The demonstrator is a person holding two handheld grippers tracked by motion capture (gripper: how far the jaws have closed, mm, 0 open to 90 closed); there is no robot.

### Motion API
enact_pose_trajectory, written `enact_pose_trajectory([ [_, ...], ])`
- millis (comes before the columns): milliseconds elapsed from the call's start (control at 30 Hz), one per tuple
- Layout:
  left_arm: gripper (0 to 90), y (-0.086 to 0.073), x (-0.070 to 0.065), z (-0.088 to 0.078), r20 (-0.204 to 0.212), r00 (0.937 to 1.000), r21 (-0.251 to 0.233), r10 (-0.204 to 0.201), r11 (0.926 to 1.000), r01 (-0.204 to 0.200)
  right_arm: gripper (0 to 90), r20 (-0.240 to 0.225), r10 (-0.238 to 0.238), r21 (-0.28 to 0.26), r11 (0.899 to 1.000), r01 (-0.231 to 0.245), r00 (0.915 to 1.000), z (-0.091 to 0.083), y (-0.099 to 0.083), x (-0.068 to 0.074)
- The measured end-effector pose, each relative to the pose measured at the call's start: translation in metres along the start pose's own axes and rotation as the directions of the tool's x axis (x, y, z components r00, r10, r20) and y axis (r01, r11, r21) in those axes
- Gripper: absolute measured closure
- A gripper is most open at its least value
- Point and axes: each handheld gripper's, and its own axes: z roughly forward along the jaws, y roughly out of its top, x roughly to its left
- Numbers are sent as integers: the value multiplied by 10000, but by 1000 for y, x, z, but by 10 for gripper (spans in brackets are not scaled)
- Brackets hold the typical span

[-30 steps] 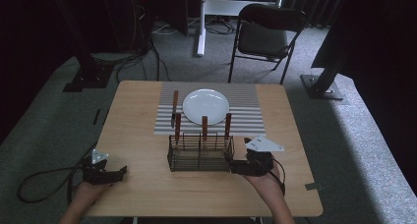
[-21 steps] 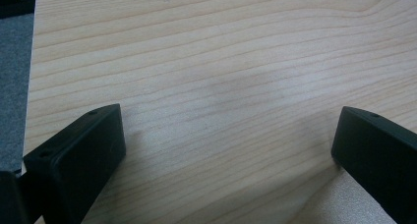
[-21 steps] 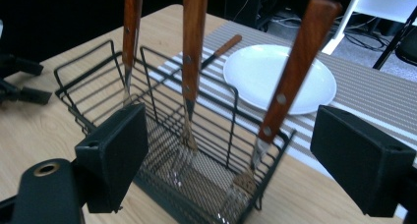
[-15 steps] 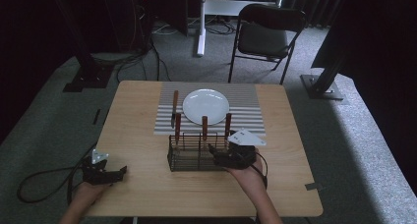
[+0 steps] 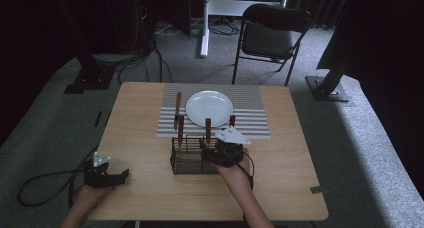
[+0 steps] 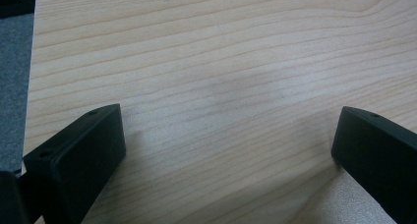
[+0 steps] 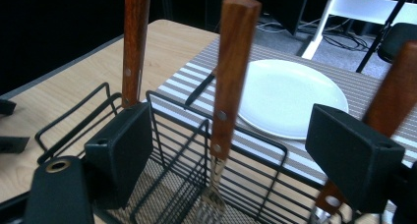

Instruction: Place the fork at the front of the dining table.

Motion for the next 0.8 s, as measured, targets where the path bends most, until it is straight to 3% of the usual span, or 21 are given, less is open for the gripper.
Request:
enact_pose_trajectory([
  [100,0,0,0,0,1,10000,-1,0,10000,0,189,83,128,-50,9999,-128,9999,4,1,3],
  [133,0,0,0,0,1,10000,0,1,10000,-1,227,409,163,-176,9997,-156,9990,7,2,7],
  [167,0,0,0,0,1,10000,-1,-2,10000,2,231,444,214,-180,9996,-207,9988,8,2,8],
  [267,0,0,0,0,3,10000,-1,-2,10000,2,276,612,585,-194,9982,-574,9964,12,3,8],
  [300,0,0,0,0,2,10000,-1,-1,10000,1,319,945,1020,-347,9945,-991,9903,15,4,10],
  [333,0,0,0,0,2,10000,-4,-4,10000,4,319,945,1020,-347,9945,-991,9903,15,4,10],
  [367,0,0,0,0,2,10000,-2,0,10000,0,362,1255,1176,-441,9926,-1129,9851,18,3,13],
  [467,0,0,0,0,4,10000,10,3,10000,-3,391,1450,1324,-505,9907,-1263,9805,21,0,17],
  [500,0,0,0,0,4,10000,9,1,10000,-1,440,1572,1221,-499,9920,-1156,9800,23,-1,21],
  [567,0,0,0,0,4,10000,3,-2,10000,2,450,1586,1130,-519,9930,-1060,9809,24,-2,22],
  [633,0,0,0,0,5,10000,4,-1,10000,1,540,1986,1062,-693,9931,-942,9743,26,-5,25],
  [800,0,0,0,0,6,10000,12,-4,10000,4,615,2247,1348,-983,9885,-1152,9651,28,-8,24],
])
